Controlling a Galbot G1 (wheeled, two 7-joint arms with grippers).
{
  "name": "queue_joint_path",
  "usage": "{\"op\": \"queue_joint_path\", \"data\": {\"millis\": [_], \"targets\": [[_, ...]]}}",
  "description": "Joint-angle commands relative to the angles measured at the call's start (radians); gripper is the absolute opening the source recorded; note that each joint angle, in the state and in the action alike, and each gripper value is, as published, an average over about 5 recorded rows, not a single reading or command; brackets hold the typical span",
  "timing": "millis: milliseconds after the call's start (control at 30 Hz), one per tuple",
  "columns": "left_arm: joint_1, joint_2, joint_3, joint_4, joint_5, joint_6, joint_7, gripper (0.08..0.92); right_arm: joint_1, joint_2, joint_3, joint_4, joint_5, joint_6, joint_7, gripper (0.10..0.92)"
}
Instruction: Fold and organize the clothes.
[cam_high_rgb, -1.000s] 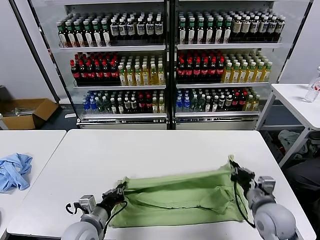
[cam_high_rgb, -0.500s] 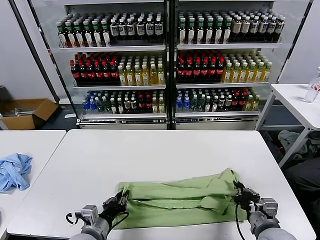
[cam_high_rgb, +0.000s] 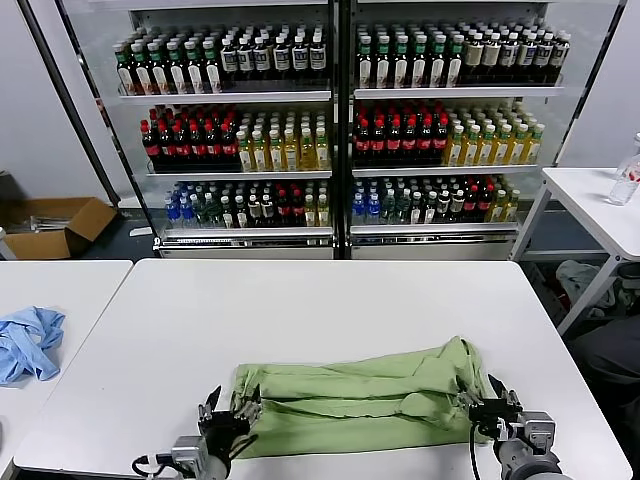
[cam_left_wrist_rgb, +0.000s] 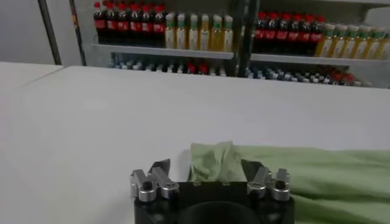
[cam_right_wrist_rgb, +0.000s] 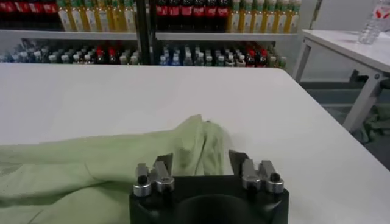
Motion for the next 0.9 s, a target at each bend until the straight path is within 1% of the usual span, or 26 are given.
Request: {"op": "queue_joint_path", "data": {"millis": [33, 100, 167, 467, 633, 767, 900], "targets": [[0.031, -0.091, 0.049, 0.026, 0.112, -0.04, -0.049, 0.751, -0.019, 0.006, 0.0, 0.013, -0.009, -0.002, 0.003, 0.779], [0.022, -0.098, 0.049, 0.043, 0.105, -0.037, -0.047, 0.702, -0.022, 0.005, 0.001, 0.019, -0.008, -0.002, 0.003, 0.81], [0.014, -0.102, 0.046, 0.057, 0.097, -0.031, -0.047, 0.641, -0.024, 0.004, 0.002, 0.023, -0.007, -0.003, 0.003, 0.819], [0.011, -0.112, 0.026, 0.091, 0.053, -0.016, -0.045, 0.382, -0.023, 0.003, 0.0, 0.052, 0.001, -0.007, 0.004, 0.823], [0.013, -0.11, 0.006, 0.081, 0.036, -0.024, -0.041, 0.243, -0.022, 0.0, -0.002, 0.059, 0.003, -0.006, 0.004, 0.822], [0.007, -0.068, -0.04, 0.039, 0.007, -0.03, -0.026, 0.132, -0.02, -0.007, -0.001, 0.063, 0.009, -0.005, 0.001, 0.823], [-0.009, 0.013, -0.138, 0.011, -0.007, -0.031, 0.003, 0.094, -0.013, -0.018, 0.0, 0.067, 0.018, -0.004, -0.002, 0.823]]}}
